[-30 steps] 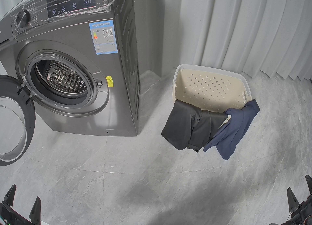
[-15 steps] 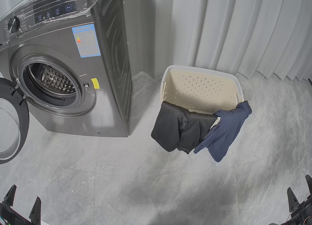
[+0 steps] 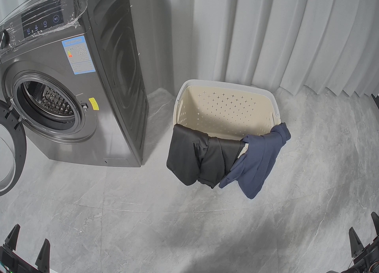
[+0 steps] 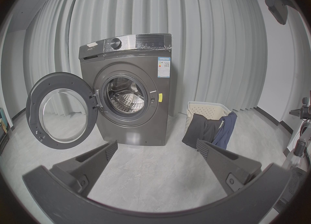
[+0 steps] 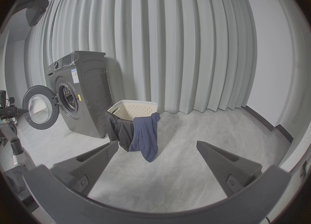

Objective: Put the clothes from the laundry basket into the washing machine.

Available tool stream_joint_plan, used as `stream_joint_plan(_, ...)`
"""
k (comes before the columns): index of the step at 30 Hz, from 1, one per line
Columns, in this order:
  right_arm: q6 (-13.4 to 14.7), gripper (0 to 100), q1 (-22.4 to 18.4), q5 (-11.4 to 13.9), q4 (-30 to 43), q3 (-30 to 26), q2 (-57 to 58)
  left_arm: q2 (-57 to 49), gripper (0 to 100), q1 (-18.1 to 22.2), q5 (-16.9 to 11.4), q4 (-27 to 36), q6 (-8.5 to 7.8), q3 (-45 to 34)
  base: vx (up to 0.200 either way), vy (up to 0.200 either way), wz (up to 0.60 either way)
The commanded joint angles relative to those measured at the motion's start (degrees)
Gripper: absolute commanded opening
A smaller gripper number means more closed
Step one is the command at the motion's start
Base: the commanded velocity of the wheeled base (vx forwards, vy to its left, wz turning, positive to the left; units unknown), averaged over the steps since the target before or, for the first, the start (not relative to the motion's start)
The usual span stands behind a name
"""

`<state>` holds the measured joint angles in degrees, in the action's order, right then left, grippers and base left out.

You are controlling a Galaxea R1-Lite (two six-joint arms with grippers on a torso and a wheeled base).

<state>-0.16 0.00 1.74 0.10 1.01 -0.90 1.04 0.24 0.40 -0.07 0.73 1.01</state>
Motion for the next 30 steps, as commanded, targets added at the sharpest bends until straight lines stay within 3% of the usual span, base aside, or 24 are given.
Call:
stream_joint_plan(1, -0.02, 100, 0.00, 0.01, -0.01, -1.01, 0.46, -0.77, 100, 0.02, 0.04, -0.01, -0.03, -1.01, 0.000, 0.000, 0.00)
stream_joint_plan(11, -0.02, 100, 0.00, 0.01, -0.01, -1.01, 0.46, -0.77, 100, 0.02, 0.04, -0.01, 0.06, -1.01, 0.000, -0.180, 0.00)
stream_joint_plan(23, -0.02, 100, 0.00, 0.01, -0.01, -1.01, 0.46, -0.77, 100, 0.02, 0.04, -0.01, 0.06, -1.01, 0.000, 0.000, 0.00)
stream_joint_plan(30, -0.02, 100, 0.00, 0.01, -0.01, -1.01, 0.46, -0.77, 100, 0.02, 0.13, -0.01, 0.15, -1.01, 0.171, 0.000, 0.00)
